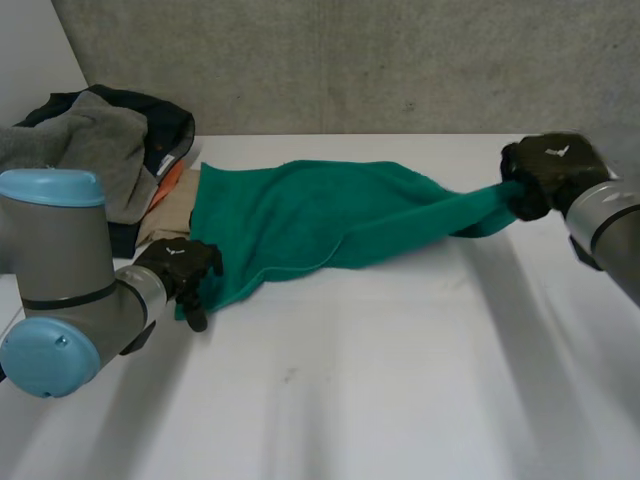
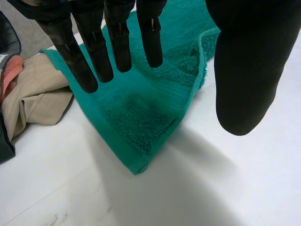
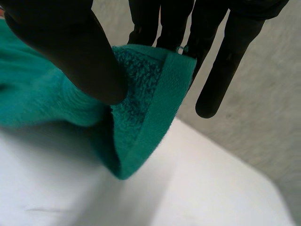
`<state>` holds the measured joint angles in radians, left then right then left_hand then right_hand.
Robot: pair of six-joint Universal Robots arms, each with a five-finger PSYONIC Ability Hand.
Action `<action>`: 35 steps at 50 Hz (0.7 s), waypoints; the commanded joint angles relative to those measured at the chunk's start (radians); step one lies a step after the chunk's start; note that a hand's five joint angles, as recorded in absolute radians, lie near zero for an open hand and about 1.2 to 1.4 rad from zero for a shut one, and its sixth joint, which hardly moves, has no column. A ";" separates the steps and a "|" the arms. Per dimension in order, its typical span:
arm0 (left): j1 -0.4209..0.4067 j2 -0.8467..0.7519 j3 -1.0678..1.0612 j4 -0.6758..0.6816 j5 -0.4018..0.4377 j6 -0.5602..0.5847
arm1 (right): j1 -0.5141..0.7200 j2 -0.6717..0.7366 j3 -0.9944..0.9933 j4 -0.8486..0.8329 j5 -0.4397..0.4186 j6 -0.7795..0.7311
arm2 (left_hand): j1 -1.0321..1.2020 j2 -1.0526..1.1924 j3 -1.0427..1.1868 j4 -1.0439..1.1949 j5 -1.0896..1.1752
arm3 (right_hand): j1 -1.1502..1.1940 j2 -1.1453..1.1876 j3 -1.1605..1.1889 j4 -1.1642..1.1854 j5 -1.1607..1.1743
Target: Fold the laundry.
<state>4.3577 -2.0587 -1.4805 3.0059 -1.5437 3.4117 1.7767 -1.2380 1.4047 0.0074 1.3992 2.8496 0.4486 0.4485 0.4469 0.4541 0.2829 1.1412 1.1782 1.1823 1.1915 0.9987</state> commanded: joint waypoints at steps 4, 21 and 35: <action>0.014 -0.031 -0.023 0.015 0.030 0.119 | -0.068 -0.051 0.030 -0.012 -0.003 -0.254 | 0.149 0.149 0.151 0.144 0.140 | 0.255 0.218 0.214 0.205 0.223; 0.005 -0.121 0.028 0.091 0.005 0.198 | -0.086 0.029 0.036 -0.033 -0.074 -0.226 | 0.173 0.173 0.175 0.167 0.164 | 0.255 0.218 0.214 0.205 0.223; 0.013 -0.185 0.095 0.116 -0.003 0.238 | -0.068 0.046 0.059 -0.055 -0.086 -0.211 | 0.202 0.202 0.204 0.197 0.193 | 0.255 0.218 0.214 0.205 0.223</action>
<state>4.3660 -2.2257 -1.4064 3.1175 -1.5464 3.6301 1.7004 -1.1947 1.4510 -0.0370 1.3128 2.6436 0.5551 0.5538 0.5501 0.5622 0.3862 1.1412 1.1782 1.1823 1.1937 0.9988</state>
